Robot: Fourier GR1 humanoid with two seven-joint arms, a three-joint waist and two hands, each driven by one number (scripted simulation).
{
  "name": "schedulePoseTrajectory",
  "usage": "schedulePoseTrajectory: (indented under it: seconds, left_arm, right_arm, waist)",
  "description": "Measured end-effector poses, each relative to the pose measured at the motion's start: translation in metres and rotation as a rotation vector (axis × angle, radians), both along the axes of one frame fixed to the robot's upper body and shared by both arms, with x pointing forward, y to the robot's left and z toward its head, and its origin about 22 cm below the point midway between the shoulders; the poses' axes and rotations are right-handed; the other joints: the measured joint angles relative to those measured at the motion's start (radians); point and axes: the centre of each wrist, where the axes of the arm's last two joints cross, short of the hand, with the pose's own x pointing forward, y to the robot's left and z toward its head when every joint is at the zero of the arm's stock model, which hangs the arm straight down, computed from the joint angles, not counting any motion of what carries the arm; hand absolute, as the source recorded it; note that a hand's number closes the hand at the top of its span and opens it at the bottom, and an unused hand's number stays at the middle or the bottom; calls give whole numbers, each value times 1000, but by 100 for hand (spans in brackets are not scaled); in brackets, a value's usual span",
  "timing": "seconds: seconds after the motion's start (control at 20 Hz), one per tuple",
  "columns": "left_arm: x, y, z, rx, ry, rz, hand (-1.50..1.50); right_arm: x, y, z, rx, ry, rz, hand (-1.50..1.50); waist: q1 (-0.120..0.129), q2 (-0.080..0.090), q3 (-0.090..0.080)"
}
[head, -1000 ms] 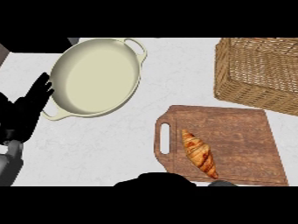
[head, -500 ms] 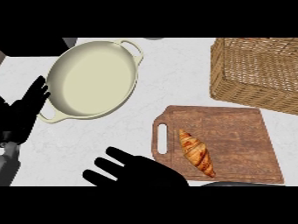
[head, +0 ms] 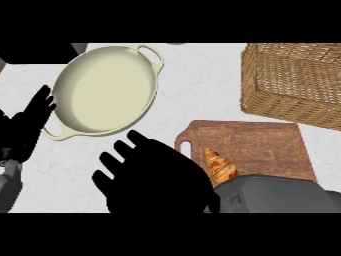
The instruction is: Pick the croissant from the cutting board and place it in the basket
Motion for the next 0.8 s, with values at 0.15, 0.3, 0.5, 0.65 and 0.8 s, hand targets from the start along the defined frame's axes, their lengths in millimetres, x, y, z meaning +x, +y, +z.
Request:
schedulePoseTrajectory:
  seconds: [0.15,0.3,0.5,0.65,0.8]
  left_arm:
    - [-2,-1,-1,-5,4,2,0]
    - [-3,-4,-5,-10,2,-3,0]
    - [-4,-3,-3,-8,-4,-6,0]
    - [-3,-3,-2,-6,-4,-17,0]
    - [-2,1,-2,-3,-7,-17,0]
  right_arm:
    - [11,-6,15,-32,55,-12,-150]
    - [22,-21,26,-27,135,1,-150]
    - [31,-53,40,12,193,-6,-150]
    - [33,-77,47,60,212,-19,-150]
    - [32,-92,38,77,231,-30,-150]
  waist:
    - [-1,0,1]
    - [-3,1,1]
    - [0,4,2]
    - [4,6,3]
    - [9,9,3]
